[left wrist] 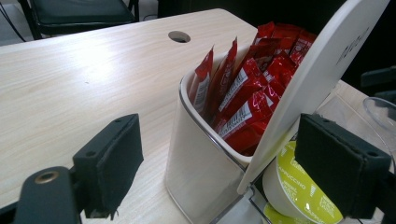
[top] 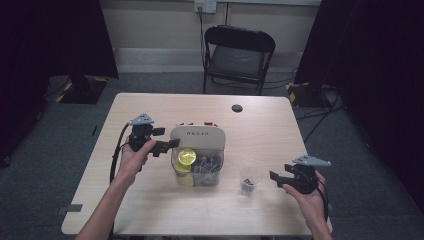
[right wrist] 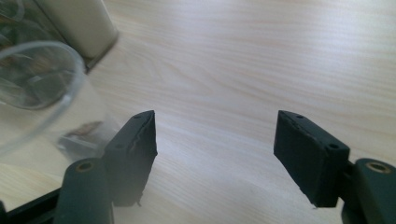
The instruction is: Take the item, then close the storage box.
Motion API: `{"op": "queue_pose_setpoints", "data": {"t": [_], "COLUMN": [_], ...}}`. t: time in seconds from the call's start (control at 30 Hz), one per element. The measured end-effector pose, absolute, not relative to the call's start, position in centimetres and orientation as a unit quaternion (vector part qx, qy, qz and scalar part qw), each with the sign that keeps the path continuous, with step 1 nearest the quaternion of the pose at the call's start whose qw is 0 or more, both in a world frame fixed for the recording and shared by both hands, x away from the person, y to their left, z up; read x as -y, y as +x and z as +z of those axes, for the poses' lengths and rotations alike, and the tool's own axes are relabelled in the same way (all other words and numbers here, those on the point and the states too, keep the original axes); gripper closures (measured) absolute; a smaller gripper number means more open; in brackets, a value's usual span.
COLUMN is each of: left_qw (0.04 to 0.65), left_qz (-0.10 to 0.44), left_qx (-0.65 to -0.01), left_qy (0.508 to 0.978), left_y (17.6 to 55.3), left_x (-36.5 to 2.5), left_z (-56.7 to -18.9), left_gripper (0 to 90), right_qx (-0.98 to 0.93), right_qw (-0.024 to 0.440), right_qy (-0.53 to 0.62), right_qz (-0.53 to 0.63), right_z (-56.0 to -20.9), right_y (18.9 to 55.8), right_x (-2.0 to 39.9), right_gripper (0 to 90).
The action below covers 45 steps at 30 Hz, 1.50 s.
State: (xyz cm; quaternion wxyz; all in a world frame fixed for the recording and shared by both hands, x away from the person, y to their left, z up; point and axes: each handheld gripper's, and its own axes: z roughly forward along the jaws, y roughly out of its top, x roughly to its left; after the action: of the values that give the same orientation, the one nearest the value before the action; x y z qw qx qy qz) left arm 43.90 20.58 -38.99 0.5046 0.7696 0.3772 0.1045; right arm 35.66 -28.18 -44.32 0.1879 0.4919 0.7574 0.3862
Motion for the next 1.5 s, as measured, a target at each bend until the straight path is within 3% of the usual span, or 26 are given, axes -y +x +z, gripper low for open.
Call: {"op": "queue_pose_setpoints", "data": {"t": [0.17, 0.73, 0.83, 1.03, 1.5], "left_qw": [0.51, 0.537, 0.541, 0.533, 0.514], "left_qz": [0.103, 0.118, 0.128, 0.135, 0.128], "left_qx": [-0.376, -0.383, -0.395, -0.414, -0.421], "left_qy": [0.767, 0.742, 0.731, 0.726, 0.736], "left_y": [44.0, 43.7, 43.8, 44.6, 45.5], "left_x": [-20.8, -22.9, -23.6, -24.1, -23.0], "left_z": [-38.7, -36.9, -36.7, -37.3, -38.9], "left_gripper": [15.0, 17.1, 17.0, 17.0, 17.1], "right_qx": [-0.764, -0.789, -0.781, -0.758, -0.755], "right_qw": [0.194, 0.208, 0.205, 0.23, 0.233], "right_qy": [0.505, 0.505, 0.512, 0.521, 0.52], "right_qz": [0.353, 0.283, 0.291, 0.319, 0.325], "right_z": [-45.9, -48.8, -49.0, -49.9, -50.0], "right_y": [36.1, 37.2, 37.0, 36.5, 36.5], "right_x": [27.9, 26.3, 26.5, 26.5, 26.4], "right_gripper": [22.9, 22.4, 21.8, 12.2, 11.8]}}
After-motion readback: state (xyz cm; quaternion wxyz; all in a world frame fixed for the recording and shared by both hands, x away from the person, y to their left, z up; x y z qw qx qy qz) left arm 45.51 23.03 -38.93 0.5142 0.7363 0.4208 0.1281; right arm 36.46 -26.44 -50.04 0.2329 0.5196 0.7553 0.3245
